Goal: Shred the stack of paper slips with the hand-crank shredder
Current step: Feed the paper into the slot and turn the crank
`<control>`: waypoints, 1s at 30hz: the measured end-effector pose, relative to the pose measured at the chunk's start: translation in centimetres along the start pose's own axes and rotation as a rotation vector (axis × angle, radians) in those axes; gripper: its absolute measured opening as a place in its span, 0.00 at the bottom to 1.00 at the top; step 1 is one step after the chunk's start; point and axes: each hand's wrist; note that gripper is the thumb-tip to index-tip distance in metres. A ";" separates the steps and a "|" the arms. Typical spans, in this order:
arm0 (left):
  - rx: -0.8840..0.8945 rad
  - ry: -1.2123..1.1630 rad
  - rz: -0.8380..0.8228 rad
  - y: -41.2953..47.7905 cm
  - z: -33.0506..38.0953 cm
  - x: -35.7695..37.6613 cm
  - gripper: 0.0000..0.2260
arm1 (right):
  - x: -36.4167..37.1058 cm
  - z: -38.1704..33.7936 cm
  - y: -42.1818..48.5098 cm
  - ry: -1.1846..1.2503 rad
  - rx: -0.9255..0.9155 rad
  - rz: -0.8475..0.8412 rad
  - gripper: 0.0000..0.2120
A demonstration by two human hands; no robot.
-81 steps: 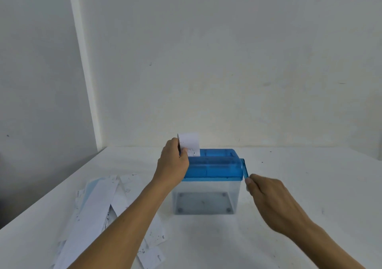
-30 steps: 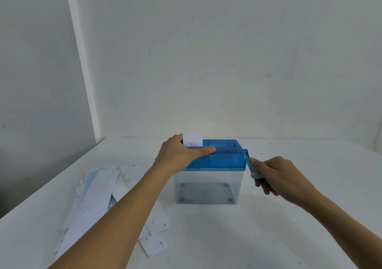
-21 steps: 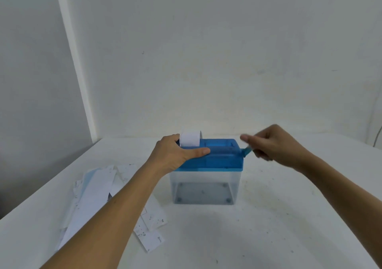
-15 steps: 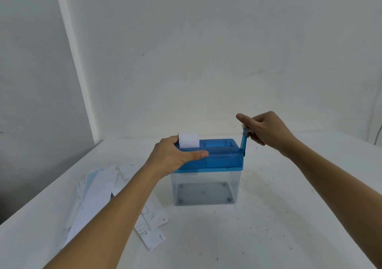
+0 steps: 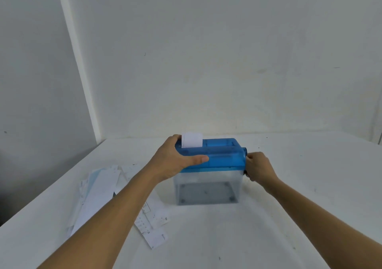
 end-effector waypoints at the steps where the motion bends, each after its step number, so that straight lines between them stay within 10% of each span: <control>1: -0.002 0.009 -0.005 0.0 0.0 0.0 0.48 | 0.0 0.3 -1.0 -0.014 -0.026 0.018 0.22; 11: -0.014 0.061 -0.054 -0.2 0.3 -0.3 0.54 | -3.5 1.4 -7.8 0.048 -0.355 -0.099 0.27; 18: 0.020 0.020 -0.052 -1.3 0.5 0.3 0.48 | -5.4 -1.9 -7.6 0.076 -0.668 0.235 0.21; 30: 0.017 -0.007 -0.049 -1.7 0.6 0.4 0.46 | -4.6 -6.2 1.4 0.388 -0.342 0.321 0.21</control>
Point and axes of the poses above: each hand's wrist, its own y-axis towards the middle knuckle, its own x-axis out of the palm, z = x × y, and after that the axes turned 5 degrees about -x, right-handed
